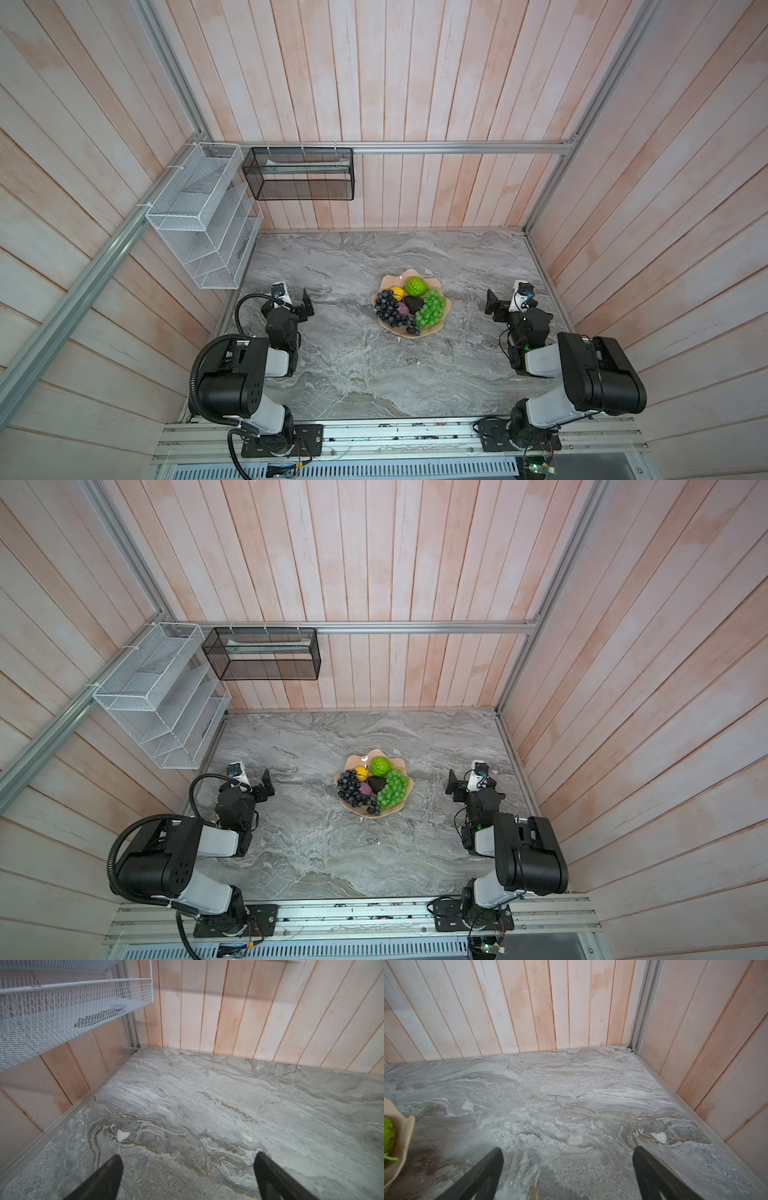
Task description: Place and organize the fake fruits in the fruit bowl
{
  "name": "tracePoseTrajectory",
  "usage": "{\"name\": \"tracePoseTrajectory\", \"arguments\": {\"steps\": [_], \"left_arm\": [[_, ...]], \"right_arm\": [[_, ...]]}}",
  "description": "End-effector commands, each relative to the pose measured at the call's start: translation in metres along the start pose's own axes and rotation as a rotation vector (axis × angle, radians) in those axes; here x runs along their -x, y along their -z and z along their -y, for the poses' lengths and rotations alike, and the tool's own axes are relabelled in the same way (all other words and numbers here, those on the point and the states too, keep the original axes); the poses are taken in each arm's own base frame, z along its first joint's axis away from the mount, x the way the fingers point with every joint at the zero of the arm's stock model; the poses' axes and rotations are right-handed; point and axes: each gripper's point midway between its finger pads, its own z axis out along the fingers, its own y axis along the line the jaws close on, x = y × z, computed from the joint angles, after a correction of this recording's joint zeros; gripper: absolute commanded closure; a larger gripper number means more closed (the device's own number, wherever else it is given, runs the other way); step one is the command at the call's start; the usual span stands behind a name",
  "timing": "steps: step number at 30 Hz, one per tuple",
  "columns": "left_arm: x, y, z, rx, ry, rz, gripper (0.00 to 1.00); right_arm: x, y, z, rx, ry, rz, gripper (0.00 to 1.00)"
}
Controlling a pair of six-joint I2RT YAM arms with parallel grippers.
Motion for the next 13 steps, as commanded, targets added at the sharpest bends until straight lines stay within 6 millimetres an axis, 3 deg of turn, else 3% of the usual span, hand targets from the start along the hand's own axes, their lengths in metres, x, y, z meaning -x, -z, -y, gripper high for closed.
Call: {"name": "tracePoseTrajectory", "arguments": {"steps": [1, 13], "left_arm": [[0.0175, -0.001, 0.0026, -0.01, -0.003, 0.06, 0.0], [0.0172, -0.0018, 0.003, -0.011, -0.003, 0.057, 0.0]], "right_arm": [[0.0087, -0.0031, -0.0043, 0.017, 0.016, 0.02, 0.02], [0.0084, -0.003, -0.0035, 0.014, 0.016, 0.019, 0.02]]}}
